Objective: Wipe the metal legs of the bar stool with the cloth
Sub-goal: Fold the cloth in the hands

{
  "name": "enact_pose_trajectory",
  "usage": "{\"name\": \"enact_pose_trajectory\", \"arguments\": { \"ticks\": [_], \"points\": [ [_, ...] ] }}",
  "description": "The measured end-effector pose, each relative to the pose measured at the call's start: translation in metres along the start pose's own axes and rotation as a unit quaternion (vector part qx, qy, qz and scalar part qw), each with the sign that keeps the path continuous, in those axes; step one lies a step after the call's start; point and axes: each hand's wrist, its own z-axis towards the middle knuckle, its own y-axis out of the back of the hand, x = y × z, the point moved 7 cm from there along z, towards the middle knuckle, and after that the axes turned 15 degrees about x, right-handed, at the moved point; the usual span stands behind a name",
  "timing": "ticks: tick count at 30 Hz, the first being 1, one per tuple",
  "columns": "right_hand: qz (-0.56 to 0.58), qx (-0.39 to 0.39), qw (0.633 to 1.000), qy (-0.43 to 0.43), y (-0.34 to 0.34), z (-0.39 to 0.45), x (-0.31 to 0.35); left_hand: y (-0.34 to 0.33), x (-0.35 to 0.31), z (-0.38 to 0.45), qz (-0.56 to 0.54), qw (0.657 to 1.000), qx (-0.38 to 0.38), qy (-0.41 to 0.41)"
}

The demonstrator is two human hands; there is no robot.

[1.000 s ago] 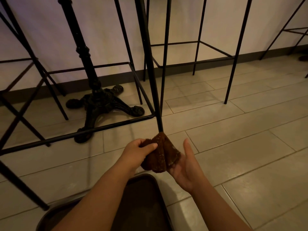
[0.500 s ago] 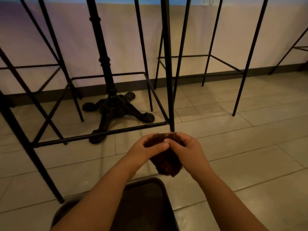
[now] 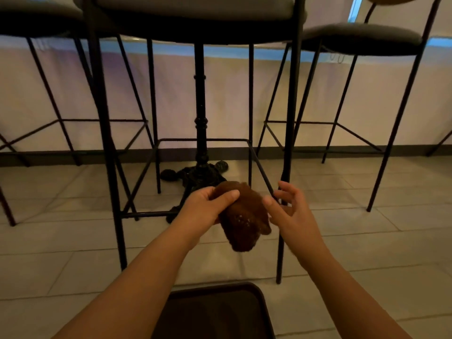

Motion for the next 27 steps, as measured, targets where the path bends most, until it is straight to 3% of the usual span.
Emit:
{"name": "enact_pose_trajectory", "arguments": {
  "ticks": [5, 9, 11, 13, 17, 19, 22, 27],
  "points": [
    [-0.215, 0.046, 0.973, 0.064, -0.043, -0.011, 0.016, 0.021, -0.010, -0.016, -0.022, 0.998, -0.061, 0.024],
    [0.008, 0.029, 1.000, 0.007, -0.039, 0.001, 0.016, 0.032, -0.009, -0.033, 0.014, 0.995, -0.069, 0.074],
    [0.056, 0.047, 0.997, -0.019, -0.039, 0.008, 0.018, 0.045, -0.010, -0.040, 0.047, 0.991, -0.100, 0.080],
    [0.062, 0.055, 0.996, -0.034, -0.040, 0.014, 0.023, 0.051, -0.015, -0.044, 0.063, 0.991, -0.105, 0.052],
    [0.060, 0.074, 0.995, -0.025, -0.049, 0.024, 0.037, 0.030, -0.019, -0.040, 0.047, 0.999, 0.019, 0.009],
    [0.076, 0.082, 0.994, -0.020, -0.051, 0.027, 0.041, 0.029, -0.018, -0.039, 0.025, 0.999, 0.038, 0.009],
    [0.091, 0.092, 0.991, -0.012, -0.049, 0.031, 0.044, 0.042, -0.017, -0.039, -0.013, 1.000, 0.008, -0.001],
    [0.129, 0.060, 0.990, -0.014, -0.047, 0.035, 0.037, 0.055, -0.021, -0.040, -0.180, 0.981, -0.066, -0.021]
  ]
}}
